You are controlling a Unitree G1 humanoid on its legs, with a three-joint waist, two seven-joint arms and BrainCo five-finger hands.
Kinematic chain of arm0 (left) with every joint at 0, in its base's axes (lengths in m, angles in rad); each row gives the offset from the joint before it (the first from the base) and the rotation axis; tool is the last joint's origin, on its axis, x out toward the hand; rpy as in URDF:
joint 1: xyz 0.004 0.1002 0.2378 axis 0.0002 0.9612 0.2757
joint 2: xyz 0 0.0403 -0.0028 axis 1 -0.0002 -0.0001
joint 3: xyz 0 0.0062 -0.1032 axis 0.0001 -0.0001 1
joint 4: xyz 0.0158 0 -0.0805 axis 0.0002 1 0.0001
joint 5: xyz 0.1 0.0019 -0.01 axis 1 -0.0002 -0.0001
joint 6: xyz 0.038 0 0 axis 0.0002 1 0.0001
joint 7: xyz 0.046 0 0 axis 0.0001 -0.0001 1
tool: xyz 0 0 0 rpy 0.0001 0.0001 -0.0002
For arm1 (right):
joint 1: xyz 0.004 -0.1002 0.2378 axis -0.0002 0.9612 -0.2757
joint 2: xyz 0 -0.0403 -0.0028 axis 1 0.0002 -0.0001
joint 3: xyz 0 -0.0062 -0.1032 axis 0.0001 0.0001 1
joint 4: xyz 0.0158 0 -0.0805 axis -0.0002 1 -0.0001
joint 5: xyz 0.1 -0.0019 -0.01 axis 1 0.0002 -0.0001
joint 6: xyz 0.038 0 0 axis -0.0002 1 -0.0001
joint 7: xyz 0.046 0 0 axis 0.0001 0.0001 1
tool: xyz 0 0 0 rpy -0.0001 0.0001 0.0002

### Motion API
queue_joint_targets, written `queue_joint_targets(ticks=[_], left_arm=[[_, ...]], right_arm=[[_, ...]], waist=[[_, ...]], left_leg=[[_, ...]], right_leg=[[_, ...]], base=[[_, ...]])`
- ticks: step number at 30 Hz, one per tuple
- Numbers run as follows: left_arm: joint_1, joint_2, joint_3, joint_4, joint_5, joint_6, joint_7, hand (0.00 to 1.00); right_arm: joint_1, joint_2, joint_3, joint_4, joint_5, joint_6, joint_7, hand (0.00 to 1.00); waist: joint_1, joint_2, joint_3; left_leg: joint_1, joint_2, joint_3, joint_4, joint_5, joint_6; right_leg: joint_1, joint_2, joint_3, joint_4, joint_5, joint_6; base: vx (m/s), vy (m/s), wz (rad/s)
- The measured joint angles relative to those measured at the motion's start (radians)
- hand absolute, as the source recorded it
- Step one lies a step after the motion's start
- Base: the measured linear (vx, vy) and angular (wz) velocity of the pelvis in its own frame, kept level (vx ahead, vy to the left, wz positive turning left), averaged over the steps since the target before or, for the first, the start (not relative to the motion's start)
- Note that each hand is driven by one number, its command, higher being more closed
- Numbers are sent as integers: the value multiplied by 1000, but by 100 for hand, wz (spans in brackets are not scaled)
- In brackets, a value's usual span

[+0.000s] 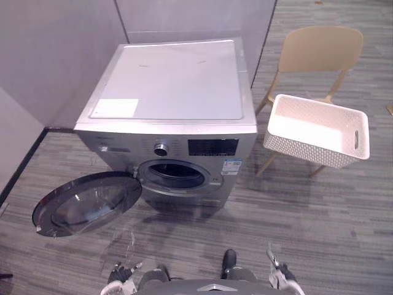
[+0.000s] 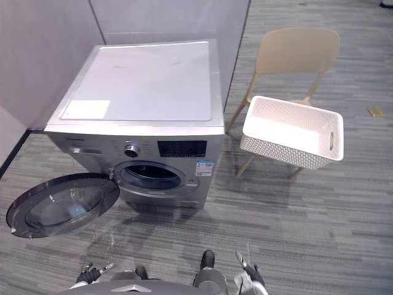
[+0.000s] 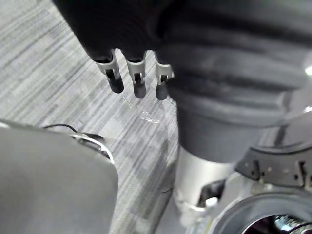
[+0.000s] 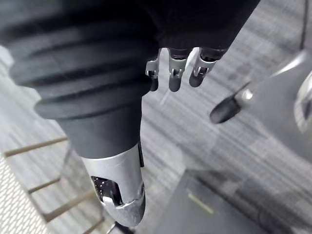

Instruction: Pick up the laundry basket with both hands and put the clothes into the washing machine.

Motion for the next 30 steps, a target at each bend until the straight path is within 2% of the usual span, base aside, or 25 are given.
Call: queue_joint_targets(ticks=[2,3,4,5,6,7,8,9,11,13,14,15,16,17,18,19,20,21,22,23,24,25,26,28,30], left_arm=[[-5,-15,-17,-2,-21,-9,1,0],[-11,-19,-38,-9,-21,-9,1,0],[-11,-18,-50,-17,-20,-9,2,0],[-9,-20,-69,-38,-13,-10,6,0],[-2,-19,-86,-38,-11,-9,10,0],[0,-7,-89,-37,-11,-9,18,0],[1,21,-98,-42,-12,-8,31,0],[18,40,-114,-46,-20,-8,31,0],[20,45,-157,-39,-18,-5,30,0],[5,49,-202,-37,8,-5,26,0],[-1,58,-203,-37,15,-5,26,0],[-6,71,-204,-38,32,-6,26,0],[-8,87,-203,-39,35,-7,27,0],[-12,110,-196,-36,52,-8,28,0],[-13,118,-189,-35,53,-8,28,0],[-14,128,-165,-32,74,-7,28,0],[-14,128,-142,-32,88,-7,30,0],[-9,133,-106,-41,89,-7,33,0],[-3,157,-64,-66,85,-9,44,0],[-3,155,-47,-82,75,-9,49,0],[-9,145,-30,-120,56,-11,51,0],[-12,125,-12,-141,44,-17,52,0],[-19,106,1,-209,22,-23,61,0],[-14,93,5,-319,-22,-26,71,0],[-5,61,17,-454,-88,-32,81,0]], right_arm=[[-23,-3,0,-43,0,-13,-3,0],[-27,-3,0,-66,0,-24,-4,0],[-27,-3,-1,-74,0,-25,-5,0],[-32,-5,-3,-105,0,-27,-9,0],[-44,7,-5,-99,2,-31,-11,0],[-43,27,2,-98,2,-29,-11,0],[-30,71,11,-97,8,-29,-13,0],[-43,92,28,-98,14,-40,-28,0],[-79,84,34,-102,14,-53,-39,0],[-89,83,33,-127,14,-67,-43,0],[-77,94,34,-129,14,-67,-43,0],[-66,103,34,-140,15,-67,-42,0],[-53,109,33,-138,17,-67,-42,0],[-28,111,29,-136,24,-67,-43,0],[-18,110,24,-135,24,-67,-44,0],[-11,105,18,-133,30,-67,-44,0],[-11,98,21,-131,34,-67,-44,0],[5,100,35,-128,35,-65,-42,0],[30,111,44,-126,35,-66,-39,0],[36,111,44,-123,35,-66,-34,0],[28,105,48,-127,35,-66,-20,0],[18,102,37,-126,36,-63,-15,0],[27,101,37,-127,37,-62,-5,0],[45,97,39,-129,38,-61,-2,0],[46,79,49,-138,31,-63,0,0]], waist=[[-16,-1,-1],[-19,-5,-3],[-21,-7,-7],[-23,0,-15],[-16,8,-21],[-19,-3,-29],[-23,-42,-49],[-7,-54,-62],[-6,-26,-76],[-7,-12,-81],[0,-15,-82],[-1,-29,-91],[0,-33,-91],[0,-36,-91],[0,-39,-93],[-2,-18,-80],[-5,17,-59],[-16,2,-62],[-11,-38,-73],[-8,-54,-73],[12,-34,-97],[17,-32,-94],[11,-44,-88],[16,-55,-90],[44,-94,-121]], left_leg=[[23,86,-39,110,3,9],[35,148,-62,115,19,24],[38,171,-78,106,43,40],[50,199,-112,34,170,81],[70,158,-137,-6,60,22],[60,149,-161,-12,28,6],[53,126,-191,-7,-9,-33],[46,116,-191,5,-64,-93],[49,115,-153,17,-172,-137],[39,76,-105,12,-275,-137],[23,48,-89,38,-278,-131],[0,39,-75,63,-295,-108],[-12,27,-71,74,-297,-103],[-33,26,-69,91,-299,-99],[-36,29,-68,90,-296,-99],[-28,51,-57,71,-277,-96],[-6,84,-44,44,-261,-94],[29,103,-50,-2,-232,-110],[60,89,-43,-47,-219,-123],[58,90,-44,-57,-217,-114],[36,82,-39,-113,-185,-86],[31,104,-17,-136,-159,-91],[23,94,-51,-180,-110,-108],[29,96,-92,-236,-67,-117],[4,76,-87,-298,-22,-118]], right_leg=[[-3,-41,-25,35,-5,12],[-18,-73,-28,66,0,32],[-27,-92,-32,79,3,53],[-47,-112,-33,100,13,98],[-62,-124,15,105,-13,151],[-82,-110,60,174,-42,184],[-92,-88,95,215,-87,133],[-61,-88,117,148,-56,129],[-54,-91,128,69,22,135],[-51,-127,134,-25,129,130],[-62,-147,141,-58,178,103],[-77,-154,133,-76,200,27],[-87,-159,125,-78,163,-28],[-96,-155,126,-92,93,-24],[-96,-145,125,-96,51,-22],[-94,-112,123,-91,-78,-30],[-101,-84,124,-37,-115,-9],[-108,-38,122,163,-42,25],[-87,-28,59,174,2,74],[-76,-15,72,131,30,108],[-57,12,121,-28,142,150],[-79,18,140,42,86,155],[-121,20,158,315,-102,125],[-80,50,151,313,-130,132],[-12,59,138,73,-112,112]], base=[[-54,394,52],[-73,537,67],[-81,576,73],[-103,493,57],[-120,451,56],[-90,285,58],[-37,186,43],[-32,215,18],[-119,353,-27],[-224,438,-23],[-292,422,-33],[-240,263,-34],[-197,152,-25],[-122,74,-18],[-104,44,-27],[-60,-19,-31],[-46,-63,-23],[26,-86,-15],[58,-77,-11],[19,-43,-29],[-21,-49,-32],[-42,-51,4],[24,-90,46],[27,-103,55],[-1,-78,5]])
